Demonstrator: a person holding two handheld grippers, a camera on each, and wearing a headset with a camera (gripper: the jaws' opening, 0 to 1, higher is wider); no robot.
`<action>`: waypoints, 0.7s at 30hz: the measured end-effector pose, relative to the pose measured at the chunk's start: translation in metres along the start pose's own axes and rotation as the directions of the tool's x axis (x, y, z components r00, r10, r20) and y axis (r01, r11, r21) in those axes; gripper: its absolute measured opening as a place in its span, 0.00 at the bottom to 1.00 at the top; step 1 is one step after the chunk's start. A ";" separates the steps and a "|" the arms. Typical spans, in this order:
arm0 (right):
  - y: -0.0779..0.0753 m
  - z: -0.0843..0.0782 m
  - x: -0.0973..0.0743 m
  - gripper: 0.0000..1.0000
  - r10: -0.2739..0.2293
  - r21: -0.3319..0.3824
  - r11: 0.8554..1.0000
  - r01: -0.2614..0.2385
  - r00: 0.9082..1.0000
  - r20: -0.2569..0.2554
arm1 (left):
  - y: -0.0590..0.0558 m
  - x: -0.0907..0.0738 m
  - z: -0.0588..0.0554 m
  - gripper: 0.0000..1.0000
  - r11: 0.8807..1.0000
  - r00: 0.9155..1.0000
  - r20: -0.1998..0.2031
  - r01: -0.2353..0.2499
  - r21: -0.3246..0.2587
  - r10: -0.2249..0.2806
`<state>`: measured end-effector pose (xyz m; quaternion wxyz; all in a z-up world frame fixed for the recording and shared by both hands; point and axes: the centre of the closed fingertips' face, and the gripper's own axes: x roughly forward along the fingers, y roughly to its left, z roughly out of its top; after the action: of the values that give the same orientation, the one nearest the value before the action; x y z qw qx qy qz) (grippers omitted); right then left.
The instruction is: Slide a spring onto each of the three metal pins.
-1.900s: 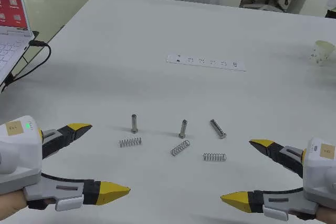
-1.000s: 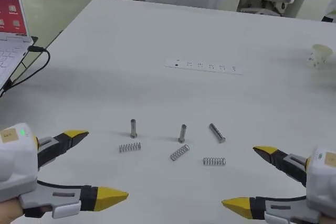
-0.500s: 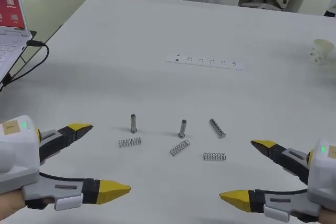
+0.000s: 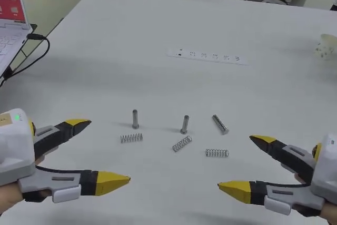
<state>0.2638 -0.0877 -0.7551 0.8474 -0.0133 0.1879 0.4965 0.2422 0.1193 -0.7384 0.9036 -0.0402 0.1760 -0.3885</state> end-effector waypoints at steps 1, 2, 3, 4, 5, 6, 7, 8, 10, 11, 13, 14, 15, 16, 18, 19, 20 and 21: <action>0.000 -0.001 0.000 0.92 0.000 -0.002 1.000 0.000 1.000 -0.003 | 0.000 0.000 -0.001 0.98 1.000 1.000 0.000 -0.001 -0.001 0.001; -0.001 -0.001 0.000 0.92 0.001 -0.002 1.000 -0.001 1.000 -0.006 | 0.000 0.000 -0.001 0.98 1.000 1.000 0.000 -0.001 -0.001 0.001; -0.001 -0.001 0.000 0.91 0.001 -0.004 1.000 -0.001 1.000 -0.009 | 0.000 0.000 -0.001 0.98 1.000 1.000 -0.001 -0.002 -0.001 0.002; -0.001 -0.003 0.000 0.91 0.000 -0.007 1.000 -0.001 1.000 -0.015 | 0.000 0.000 -0.002 0.98 1.000 1.000 -0.003 -0.001 -0.003 0.001; -0.002 -0.004 -0.001 0.91 0.000 -0.008 1.000 0.000 1.000 -0.021 | 0.000 0.000 -0.002 0.98 1.000 1.000 -0.005 -0.002 -0.002 0.002; -0.003 -0.006 -0.001 0.91 -0.002 -0.011 1.000 0.002 1.000 -0.031 | 0.001 0.000 -0.003 0.98 1.000 1.000 -0.008 -0.002 0.003 0.002; -0.004 -0.008 -0.001 0.90 -0.003 -0.014 1.000 0.003 0.999 -0.038 | 0.002 0.000 -0.003 0.98 1.000 1.000 -0.010 -0.001 0.005 0.002; -0.005 -0.009 -0.001 0.90 -0.004 -0.018 1.000 0.004 0.999 -0.043 | 0.002 0.000 -0.003 0.98 1.000 1.000 -0.011 -0.001 0.006 0.001; -0.006 -0.011 -0.001 0.90 -0.006 -0.021 1.000 0.005 0.999 -0.053 | 0.005 0.001 -0.002 0.98 1.000 1.000 -0.015 0.001 0.013 -0.001; -0.007 -0.012 -0.001 0.90 -0.006 -0.022 1.000 0.005 0.998 -0.058 | 0.007 0.002 0.000 0.98 1.000 1.000 -0.017 0.002 0.020 -0.001; -0.008 -0.013 -0.001 0.90 -0.008 -0.022 1.000 0.006 0.998 -0.063 | 0.009 0.003 0.001 0.98 1.000 1.000 -0.018 0.002 0.025 -0.002; -0.008 -0.013 -0.001 0.90 -0.008 -0.021 1.000 0.006 0.998 -0.064 | 0.010 0.004 0.002 0.98 1.000 1.000 -0.016 0.002 0.027 -0.002; -0.009 -0.013 -0.001 0.90 -0.007 -0.022 1.000 0.006 0.998 -0.064 | 0.011 0.004 0.003 0.98 0.999 1.000 -0.011 0.001 0.033 -0.001; -0.009 -0.013 0.000 0.90 -0.007 -0.023 1.000 0.005 0.998 -0.065 | 0.011 0.005 0.004 0.98 0.999 1.000 -0.008 0.003 0.034 -0.003; -0.010 -0.013 0.001 0.90 -0.006 -0.029 1.000 0.004 0.997 -0.070 | 0.010 0.006 0.005 0.98 0.999 1.000 0.000 0.008 0.036 -0.008; -0.010 -0.014 0.001 0.90 -0.005 -0.032 0.999 0.003 0.997 -0.074 | 0.011 0.007 0.006 0.98 0.999 1.000 0.001 0.008 0.039 -0.008; -0.010 -0.014 0.002 0.90 -0.003 -0.038 0.999 0.000 0.997 -0.078 | 0.011 0.008 0.005 0.98 0.999 1.000 0.001 0.008 0.040 -0.008; -0.010 -0.014 0.002 0.90 -0.002 -0.041 0.999 -0.001 0.997 -0.079 | 0.011 0.008 0.005 0.98 0.999 1.000 0.001 0.009 0.041 -0.009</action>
<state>0.2689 -0.0939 -0.7707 0.8389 -0.0506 0.2111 0.4991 0.2567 0.1211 -0.7384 0.9026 -0.0227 0.1674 -0.3960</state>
